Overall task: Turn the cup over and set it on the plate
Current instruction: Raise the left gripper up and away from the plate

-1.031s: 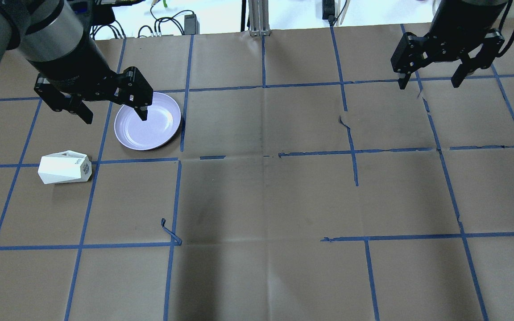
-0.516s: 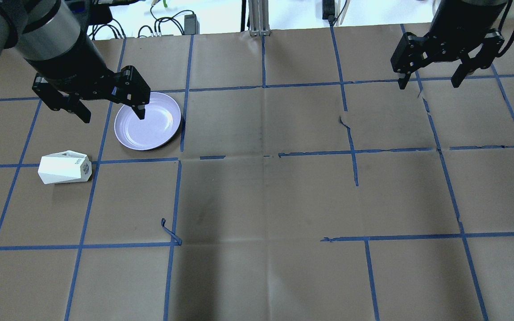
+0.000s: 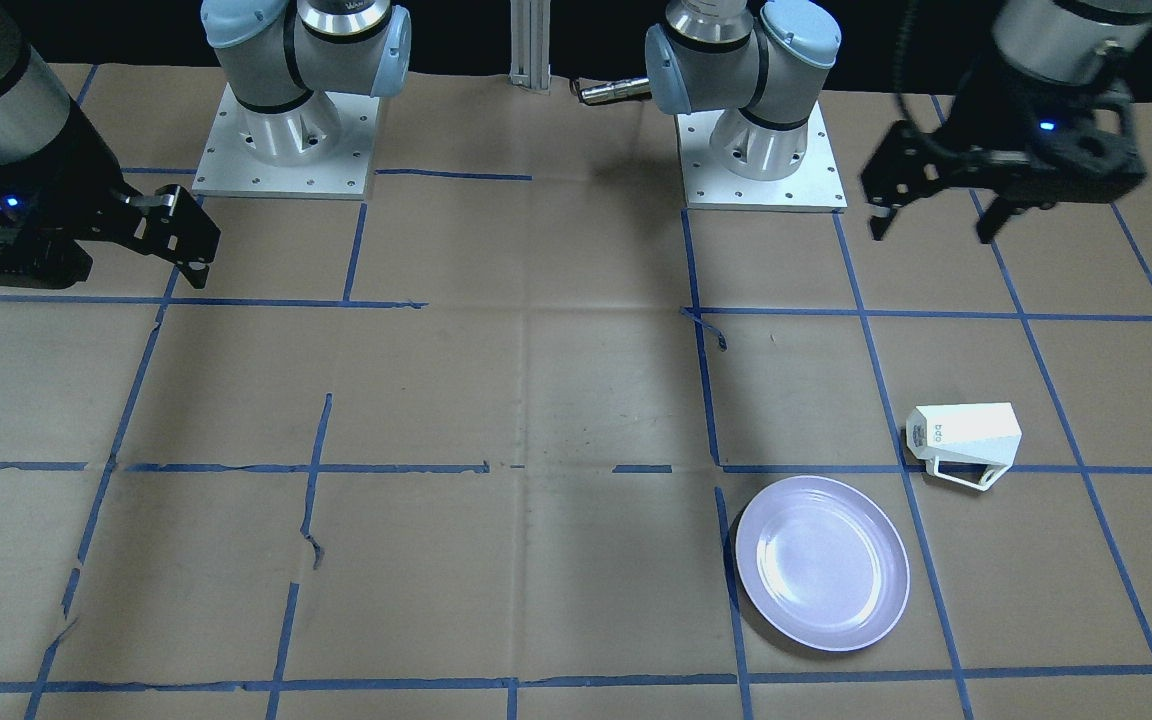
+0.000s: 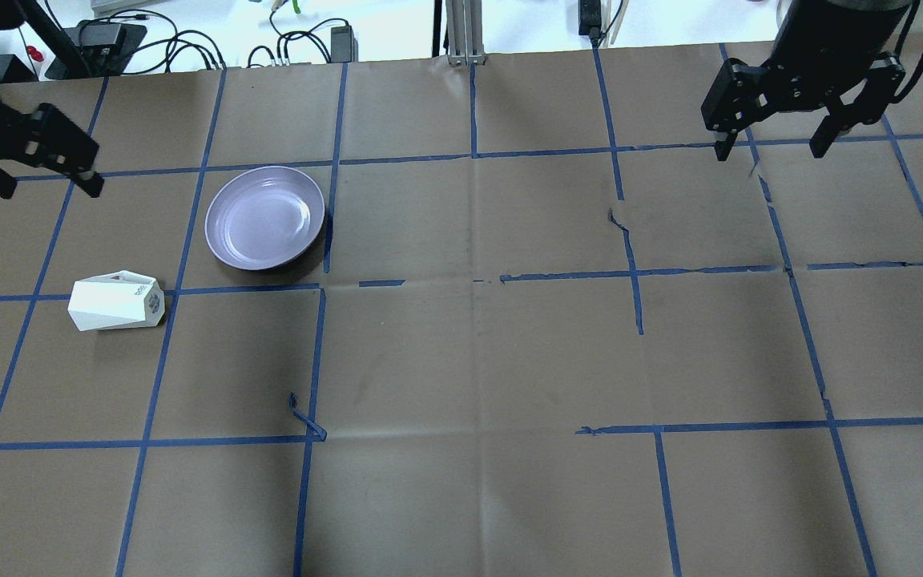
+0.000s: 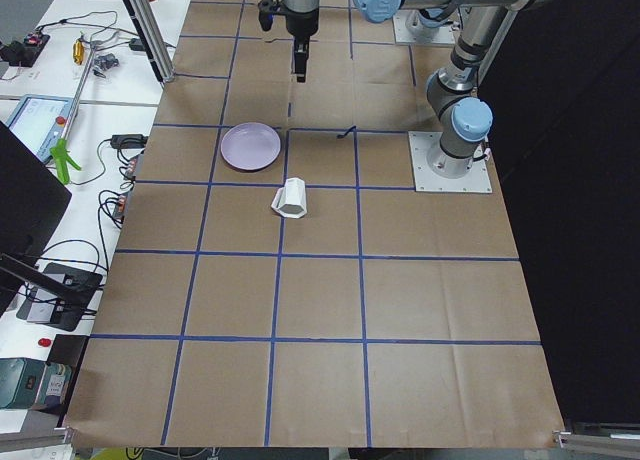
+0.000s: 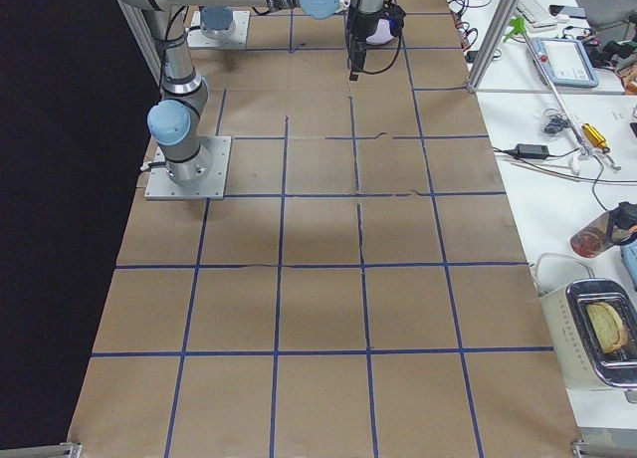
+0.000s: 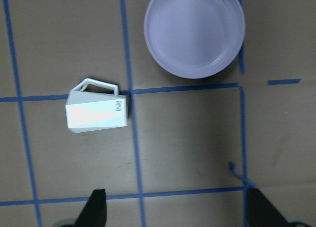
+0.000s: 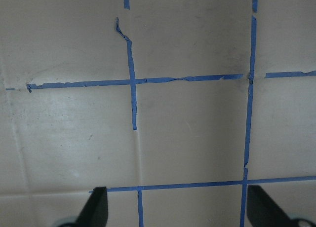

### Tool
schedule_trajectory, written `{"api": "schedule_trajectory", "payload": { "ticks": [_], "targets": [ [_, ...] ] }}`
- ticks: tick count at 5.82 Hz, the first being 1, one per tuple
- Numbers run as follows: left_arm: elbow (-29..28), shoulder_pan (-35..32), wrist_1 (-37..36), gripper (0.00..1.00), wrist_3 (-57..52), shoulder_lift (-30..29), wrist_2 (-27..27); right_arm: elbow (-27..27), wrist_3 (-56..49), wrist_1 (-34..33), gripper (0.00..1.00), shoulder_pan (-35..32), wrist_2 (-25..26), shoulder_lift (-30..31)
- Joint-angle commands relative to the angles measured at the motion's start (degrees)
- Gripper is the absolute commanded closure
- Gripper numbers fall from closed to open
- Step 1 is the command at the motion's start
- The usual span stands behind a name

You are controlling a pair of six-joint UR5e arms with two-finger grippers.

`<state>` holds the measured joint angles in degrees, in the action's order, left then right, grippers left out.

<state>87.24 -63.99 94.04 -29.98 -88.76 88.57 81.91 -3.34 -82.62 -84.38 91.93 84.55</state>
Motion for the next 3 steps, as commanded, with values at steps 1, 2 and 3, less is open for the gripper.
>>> {"api": "schedule_trajectory", "payload": {
  "ticks": [1, 2, 3],
  "targets": [
    [-2.75, 15.93, -0.35, 0.01, -18.02, -4.55, -0.59, 0.00, 0.00, 0.00, 0.00, 0.01, 0.00, 0.00],
    [-6.60, 17.82, -0.35, 0.01, -21.06, -7.54, -0.33, 0.00, 0.00, 0.00, 0.00, 0.01, 0.00, 0.00],
    [-8.82, 18.10, -0.17, 0.01, -22.74, -10.87, -1.02, 0.00, 0.00, 0.00, 0.00, 0.01, 0.00, 0.00]
  ]
}}
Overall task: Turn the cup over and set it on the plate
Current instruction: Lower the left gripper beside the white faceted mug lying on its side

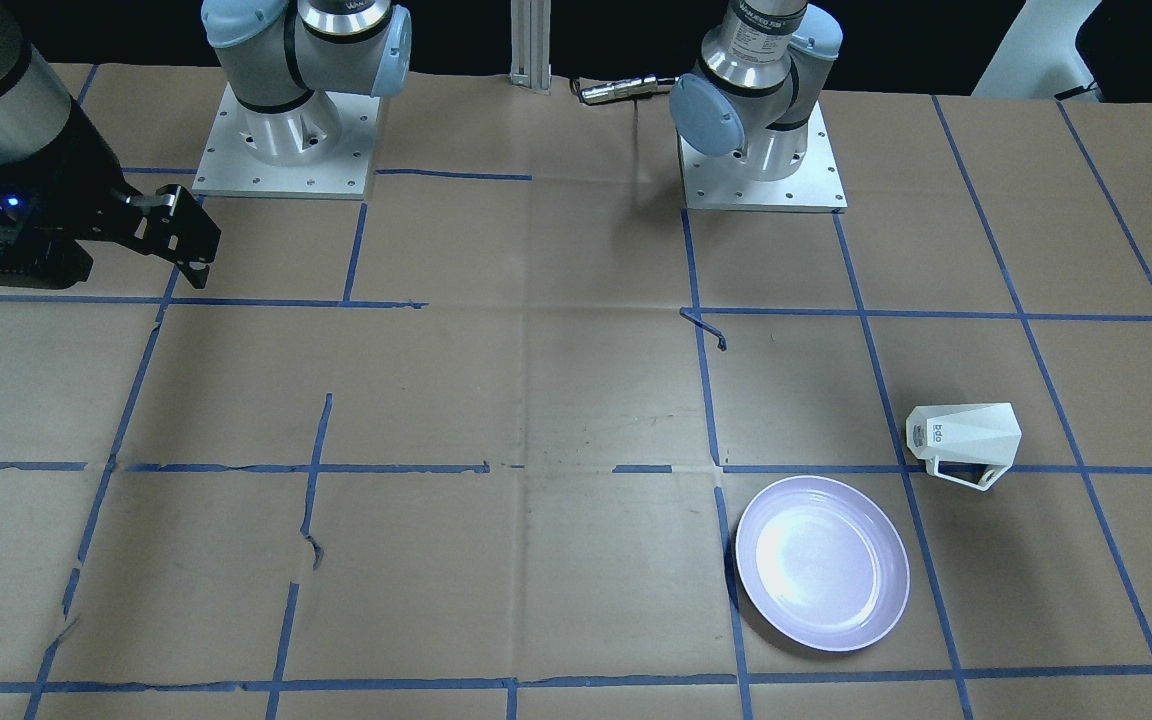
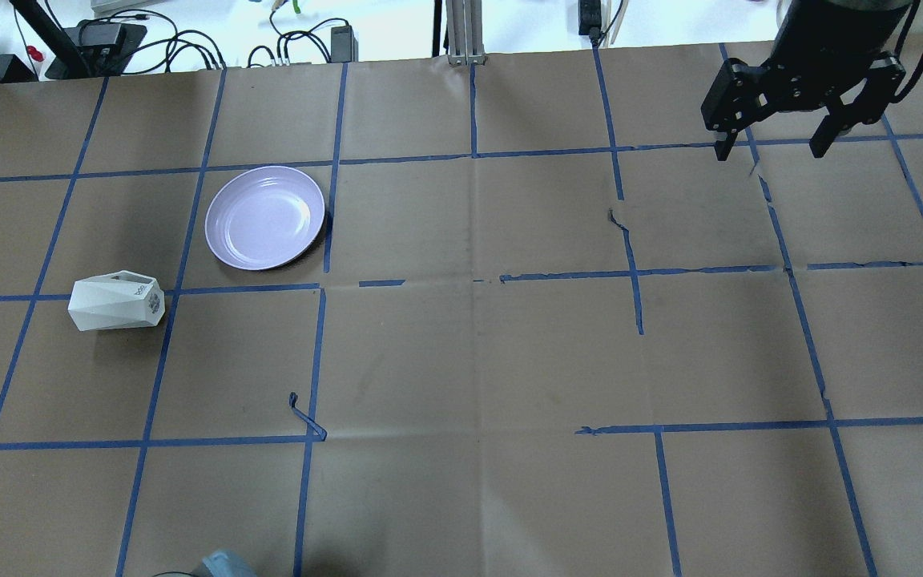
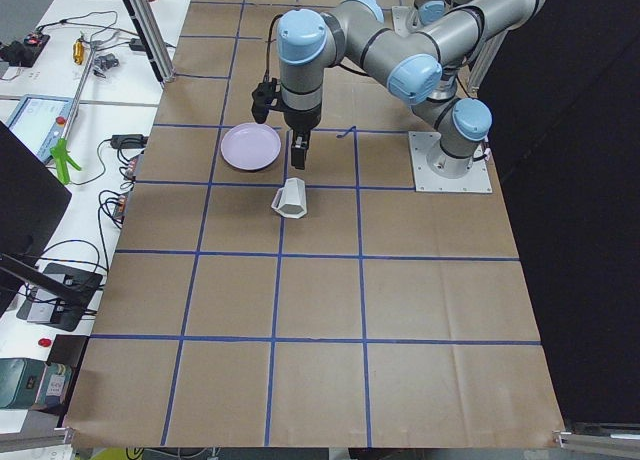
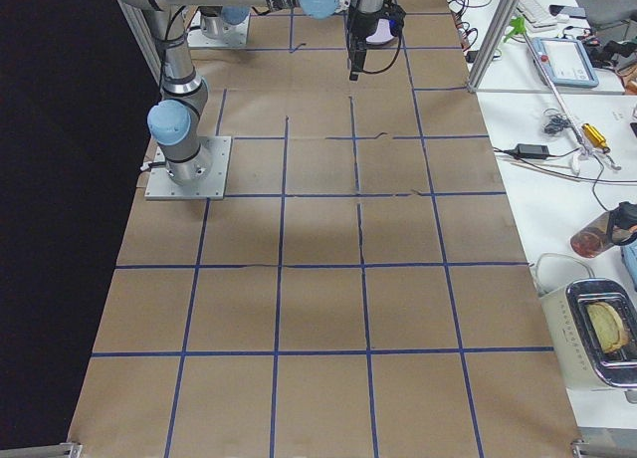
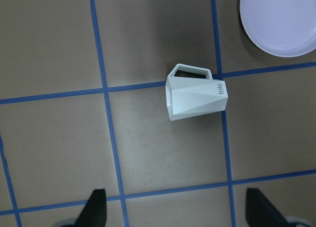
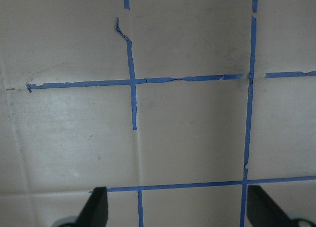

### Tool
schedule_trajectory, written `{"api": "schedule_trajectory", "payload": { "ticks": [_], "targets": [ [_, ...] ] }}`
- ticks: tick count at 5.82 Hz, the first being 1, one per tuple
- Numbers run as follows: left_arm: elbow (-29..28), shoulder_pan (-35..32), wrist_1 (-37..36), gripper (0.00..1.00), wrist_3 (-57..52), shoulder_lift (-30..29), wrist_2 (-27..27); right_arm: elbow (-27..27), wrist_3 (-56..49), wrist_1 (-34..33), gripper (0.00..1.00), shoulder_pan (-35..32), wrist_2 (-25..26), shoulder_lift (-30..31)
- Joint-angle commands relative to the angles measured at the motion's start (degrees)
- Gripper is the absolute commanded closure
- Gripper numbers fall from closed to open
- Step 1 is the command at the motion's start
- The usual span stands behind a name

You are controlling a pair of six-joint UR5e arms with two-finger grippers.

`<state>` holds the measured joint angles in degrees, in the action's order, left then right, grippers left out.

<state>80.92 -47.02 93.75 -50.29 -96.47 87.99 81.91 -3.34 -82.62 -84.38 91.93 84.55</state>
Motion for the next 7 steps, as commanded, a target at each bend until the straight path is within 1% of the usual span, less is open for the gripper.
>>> {"api": "schedule_trajectory", "payload": {
  "ticks": [1, 2, 3, 4, 5, 6, 7],
  "targets": [
    [-2.87, 2.97, 0.46, 0.01, -4.97, -7.81, -6.37, 0.00, 0.00, 0.00, 0.00, 0.00, 0.00, 0.00],
    [-2.61, 4.46, 1.60, 0.01, -7.69, -12.55, -13.30, 0.00, 0.00, 0.00, 0.00, 0.00, 0.00, 0.00],
    [-2.43, 4.48, 4.91, 0.01, -8.67, -17.30, -19.02, 0.00, 0.00, 0.00, 0.00, 0.00, 0.00, 0.00],
    [-2.43, 4.83, 7.30, 0.01, -13.12, -23.09, -23.00, 0.00, 0.00, 0.00, 0.00, 0.00, 0.00, 0.00],
    [-2.17, 5.79, 11.15, 0.01, -15.60, -28.63, -25.73, 0.00, 0.00, 0.00, 0.00, 0.00, 0.00, 0.00],
    [-2.25, 6.14, 11.71, 0.01, -20.93, -32.86, -26.72, 0.00, 0.00, 0.00, 0.00, 0.09, 0.00, 0.00],
    [-2.08, 7.19, 12.58, 0.02, -23.95, -35.86, -27.86, 0.00, 0.00, 0.00, 0.00, 0.00, 0.00, 0.00]
  ]
}}
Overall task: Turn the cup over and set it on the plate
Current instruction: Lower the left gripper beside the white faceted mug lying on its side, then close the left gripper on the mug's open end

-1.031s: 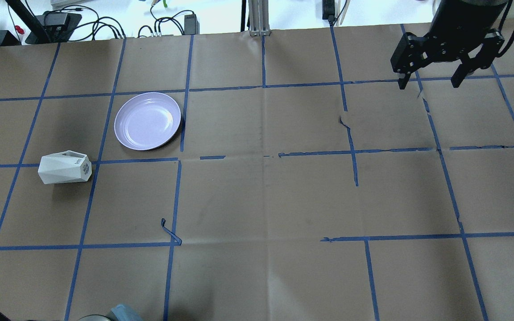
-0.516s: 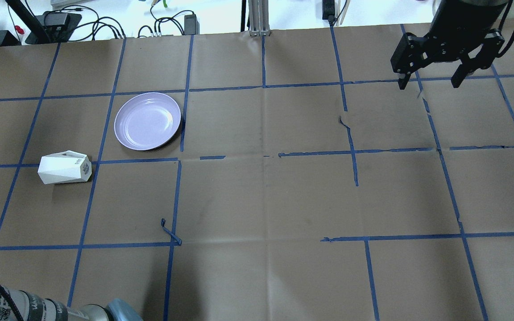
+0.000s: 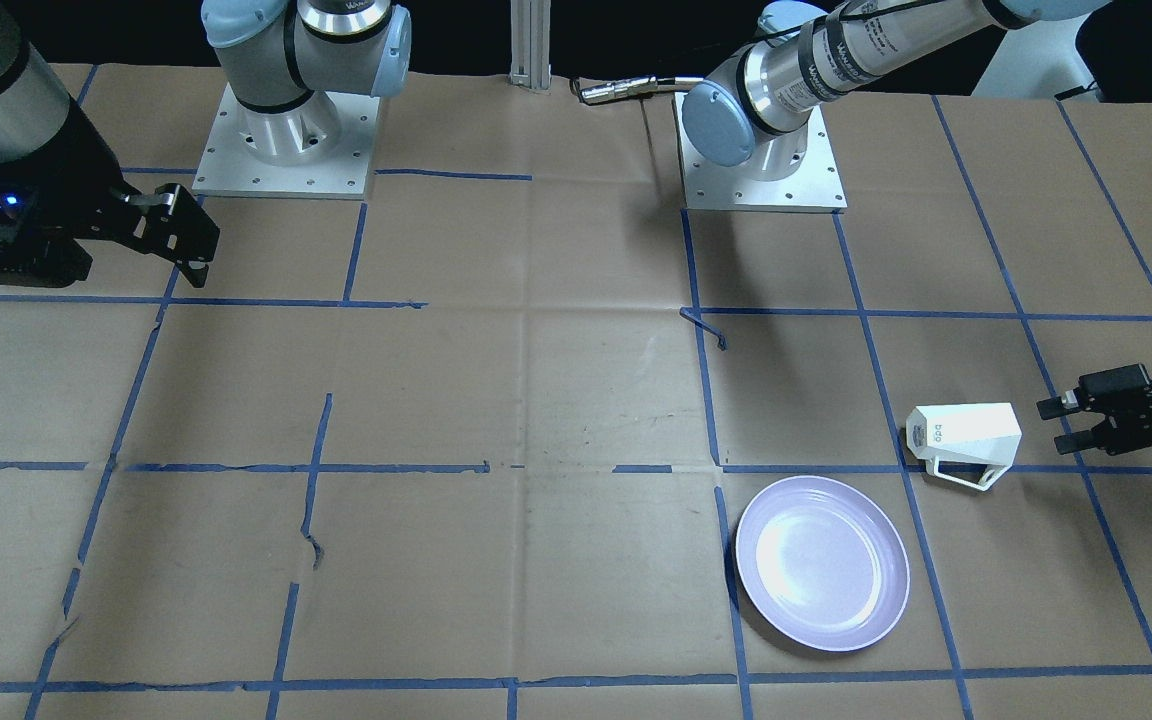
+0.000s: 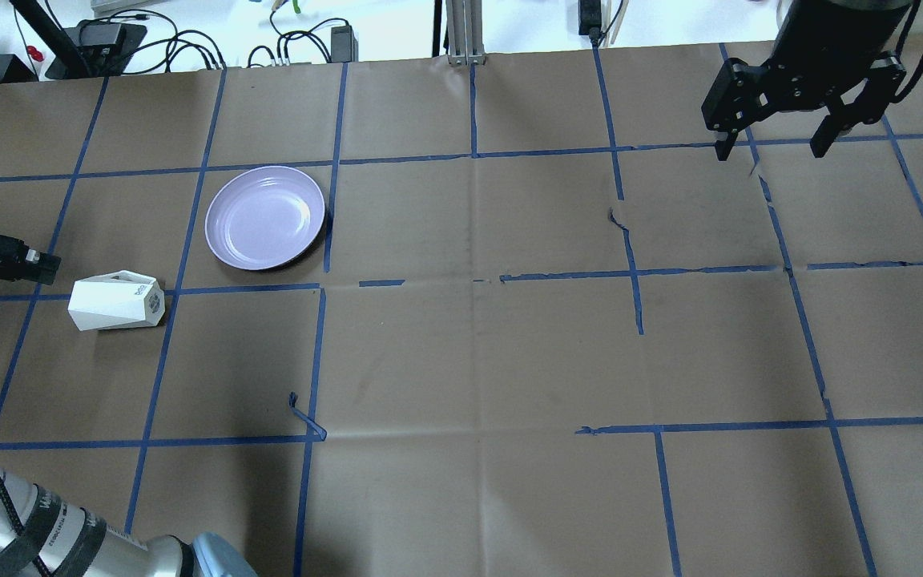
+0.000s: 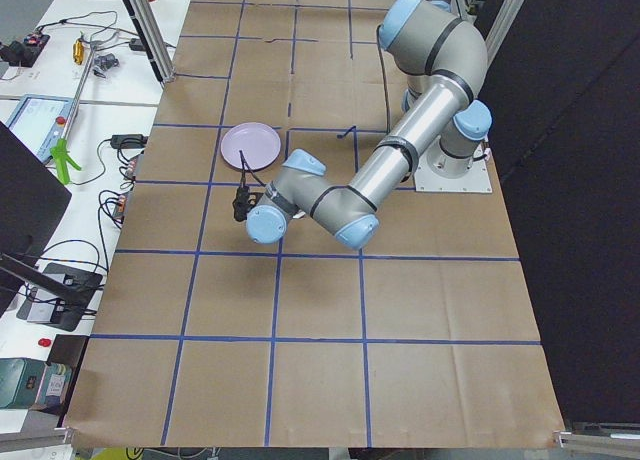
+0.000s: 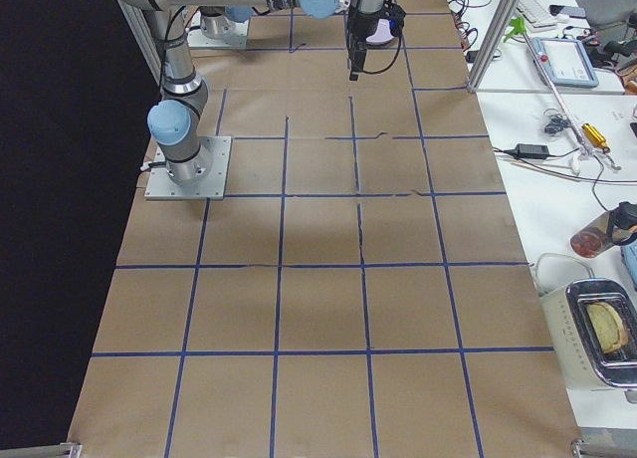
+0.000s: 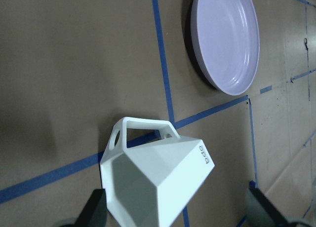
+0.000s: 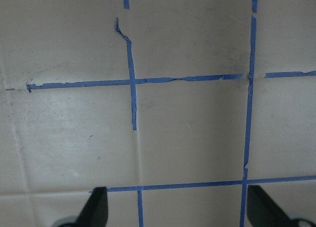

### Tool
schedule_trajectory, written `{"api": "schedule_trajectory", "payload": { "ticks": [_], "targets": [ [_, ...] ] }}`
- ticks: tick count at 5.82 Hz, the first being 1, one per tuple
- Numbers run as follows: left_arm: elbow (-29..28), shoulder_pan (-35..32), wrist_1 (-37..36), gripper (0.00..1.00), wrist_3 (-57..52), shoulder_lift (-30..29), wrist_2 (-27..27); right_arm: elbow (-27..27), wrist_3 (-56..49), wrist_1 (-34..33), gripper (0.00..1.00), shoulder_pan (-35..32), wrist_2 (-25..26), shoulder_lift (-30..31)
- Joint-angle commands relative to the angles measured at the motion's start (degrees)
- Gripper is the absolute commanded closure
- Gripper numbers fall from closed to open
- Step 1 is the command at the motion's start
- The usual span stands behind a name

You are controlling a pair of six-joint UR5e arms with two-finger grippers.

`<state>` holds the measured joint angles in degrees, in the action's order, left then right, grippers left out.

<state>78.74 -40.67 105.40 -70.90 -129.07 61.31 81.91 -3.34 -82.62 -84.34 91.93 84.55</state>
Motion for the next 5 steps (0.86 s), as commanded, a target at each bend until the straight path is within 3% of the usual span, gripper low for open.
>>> {"api": "schedule_trajectory", "payload": {
  "ticks": [1, 3, 5],
  "targets": [
    [0.19, 1.29, 6.26, 0.02, -5.89, -4.94, -1.89, 0.00, 0.00, 0.00, 0.00, -0.04, 0.00, 0.00],
    [0.19, 1.30, 17.69, 0.03, -9.25, -5.40, -3.29, 0.00, 0.00, 0.00, 0.00, -0.04, 0.00, 0.00],
    [-0.25, 1.30, 21.77, 0.03, -11.54, -5.49, -3.65, 0.00, 0.00, 0.00, 0.00, -0.04, 0.00, 0.00]
  ]
}}
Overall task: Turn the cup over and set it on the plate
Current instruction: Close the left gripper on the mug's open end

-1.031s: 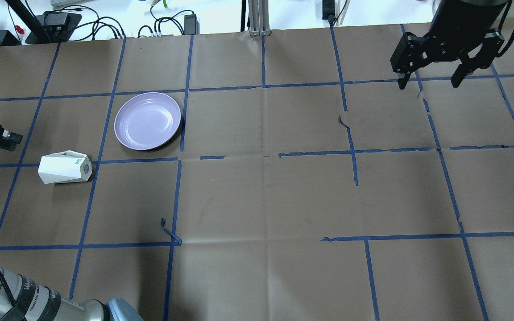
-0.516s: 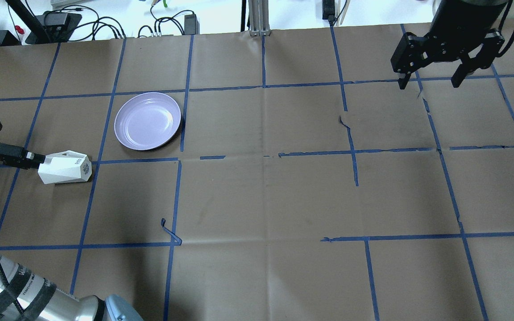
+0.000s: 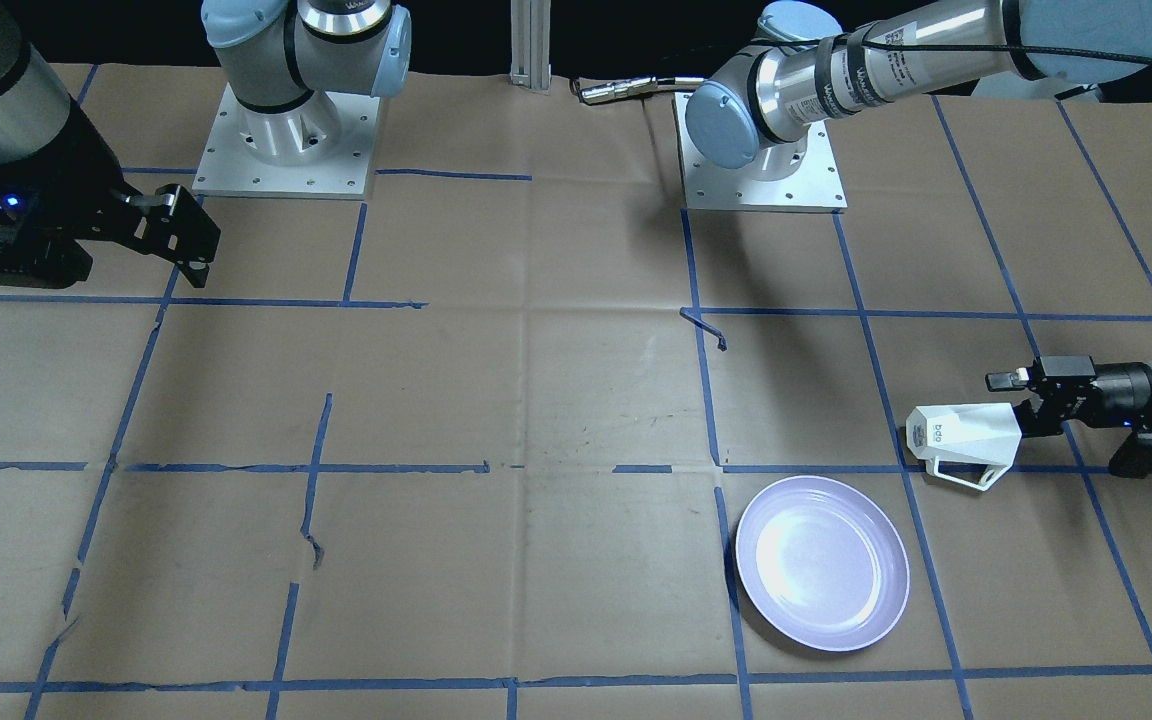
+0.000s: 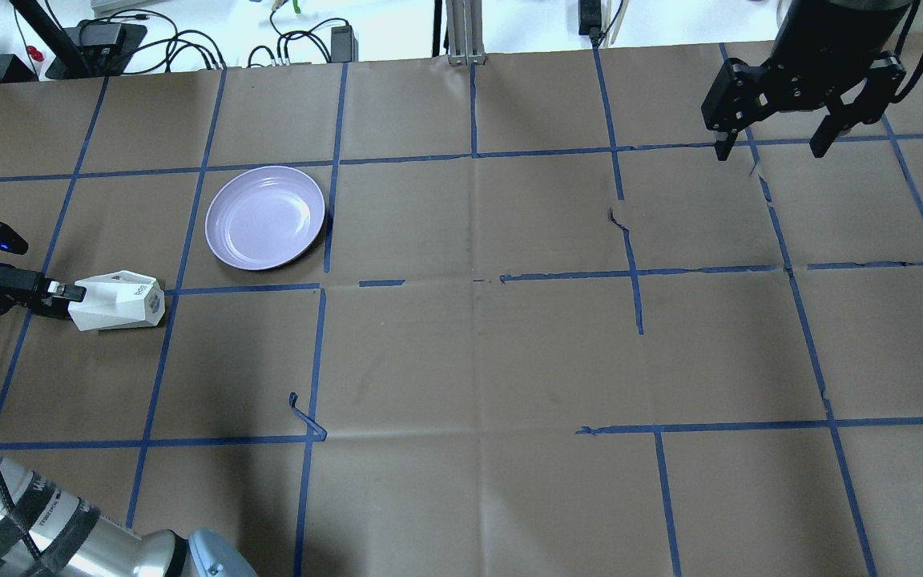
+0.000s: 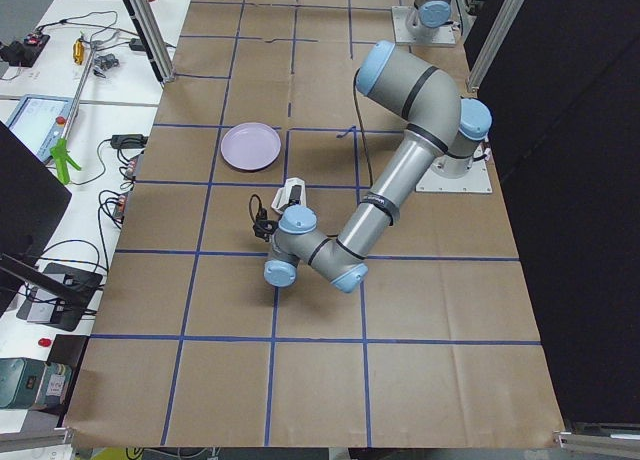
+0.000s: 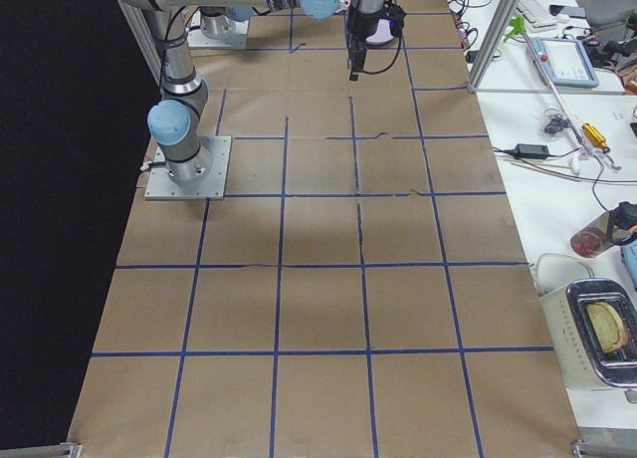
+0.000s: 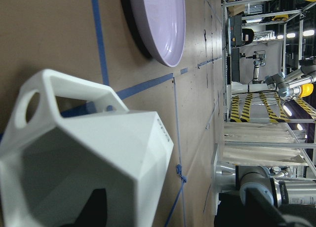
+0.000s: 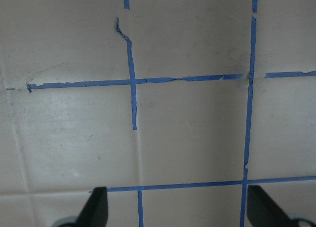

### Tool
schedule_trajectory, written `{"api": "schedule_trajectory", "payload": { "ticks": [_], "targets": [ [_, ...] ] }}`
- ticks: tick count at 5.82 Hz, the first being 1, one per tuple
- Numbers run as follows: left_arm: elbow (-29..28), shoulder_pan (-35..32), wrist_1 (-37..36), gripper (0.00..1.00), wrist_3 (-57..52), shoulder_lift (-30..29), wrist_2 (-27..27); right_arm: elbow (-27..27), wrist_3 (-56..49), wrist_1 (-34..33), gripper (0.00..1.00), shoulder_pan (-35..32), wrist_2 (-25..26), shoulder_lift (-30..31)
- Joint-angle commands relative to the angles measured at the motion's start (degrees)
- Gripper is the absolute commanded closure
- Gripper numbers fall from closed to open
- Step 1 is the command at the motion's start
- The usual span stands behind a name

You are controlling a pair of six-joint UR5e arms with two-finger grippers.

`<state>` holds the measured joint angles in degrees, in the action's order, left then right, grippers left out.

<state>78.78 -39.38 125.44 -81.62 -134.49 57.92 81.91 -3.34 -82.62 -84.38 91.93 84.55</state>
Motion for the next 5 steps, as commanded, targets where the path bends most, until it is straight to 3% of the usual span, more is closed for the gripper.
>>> {"api": "schedule_trajectory", "payload": {
  "ticks": [1, 2, 4, 5],
  "targets": [
    [-0.38, 0.00, 1.74, 0.14, -2.21, -0.16, -1.74, 0.00, 0.00, 0.00, 0.00, 0.00, 0.00, 0.00],
    [-0.56, 0.00, 1.13, 0.33, -2.23, -0.24, -1.76, 0.00, 0.00, 0.00, 0.00, 0.00, 0.00, 0.00],
    [-0.65, 0.09, -3.59, 0.84, -2.23, -0.33, -2.02, 0.00, 0.00, 0.00, 0.00, 0.00, 0.00, 0.00],
    [-0.65, 0.09, -3.80, 0.96, -2.31, -0.42, -2.11, 0.00, 0.00, 0.00, 0.00, 0.00, 0.00, 0.00]
  ]
}}
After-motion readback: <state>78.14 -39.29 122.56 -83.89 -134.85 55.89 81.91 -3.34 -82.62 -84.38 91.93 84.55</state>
